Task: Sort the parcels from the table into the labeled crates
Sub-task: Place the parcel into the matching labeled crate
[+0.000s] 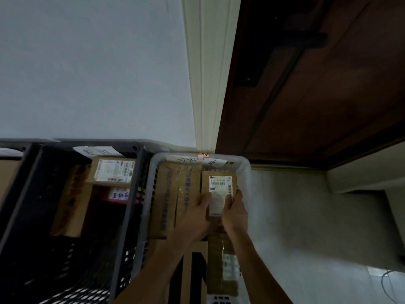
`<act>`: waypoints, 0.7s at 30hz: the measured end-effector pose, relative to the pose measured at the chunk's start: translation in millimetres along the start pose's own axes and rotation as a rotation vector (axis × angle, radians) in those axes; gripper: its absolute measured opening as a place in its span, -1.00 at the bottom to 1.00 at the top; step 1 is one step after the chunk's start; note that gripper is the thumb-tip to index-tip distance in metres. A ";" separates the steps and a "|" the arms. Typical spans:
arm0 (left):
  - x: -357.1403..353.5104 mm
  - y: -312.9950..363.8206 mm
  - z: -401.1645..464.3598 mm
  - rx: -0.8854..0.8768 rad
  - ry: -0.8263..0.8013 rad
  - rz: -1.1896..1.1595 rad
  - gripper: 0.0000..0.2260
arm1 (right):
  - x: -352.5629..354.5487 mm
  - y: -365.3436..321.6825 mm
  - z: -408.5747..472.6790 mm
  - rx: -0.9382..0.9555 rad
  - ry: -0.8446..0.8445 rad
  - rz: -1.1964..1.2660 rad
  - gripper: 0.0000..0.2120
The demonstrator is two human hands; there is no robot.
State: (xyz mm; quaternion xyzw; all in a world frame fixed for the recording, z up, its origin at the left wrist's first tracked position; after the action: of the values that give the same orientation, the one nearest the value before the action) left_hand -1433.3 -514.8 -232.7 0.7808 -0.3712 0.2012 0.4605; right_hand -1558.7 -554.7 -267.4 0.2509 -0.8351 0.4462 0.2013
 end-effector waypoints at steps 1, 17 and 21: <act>-7.2 -11.4 6.0 -0.024 -0.035 0.163 -0.22 | -6.7 3.8 6.5 -0.009 0.000 -0.013 -0.66; -5.0 -46.9 30.7 -0.199 -0.129 0.622 -0.25 | -26.7 34.3 -11.1 0.269 -0.181 -0.427 -0.17; 2.4 -45.4 37.8 -0.184 -0.049 0.577 -0.29 | -20.0 23.3 5.6 0.315 -0.165 -0.469 -0.22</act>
State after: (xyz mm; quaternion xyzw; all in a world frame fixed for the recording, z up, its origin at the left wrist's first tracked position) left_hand -1398.1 -535.0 -275.6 0.6029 -0.6053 0.2703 0.4439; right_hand -1557.4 -543.6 -296.5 0.5008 -0.6883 0.4896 0.1890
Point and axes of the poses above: each hand's wrist, its own z-axis towards the middle knuckle, its own x-axis out of the back of the hand, y = z × x, the point moved 2 cm from there along z, towards the middle knuckle, and after that the axes turned 3 degrees about -x, right-handed, at the moved point
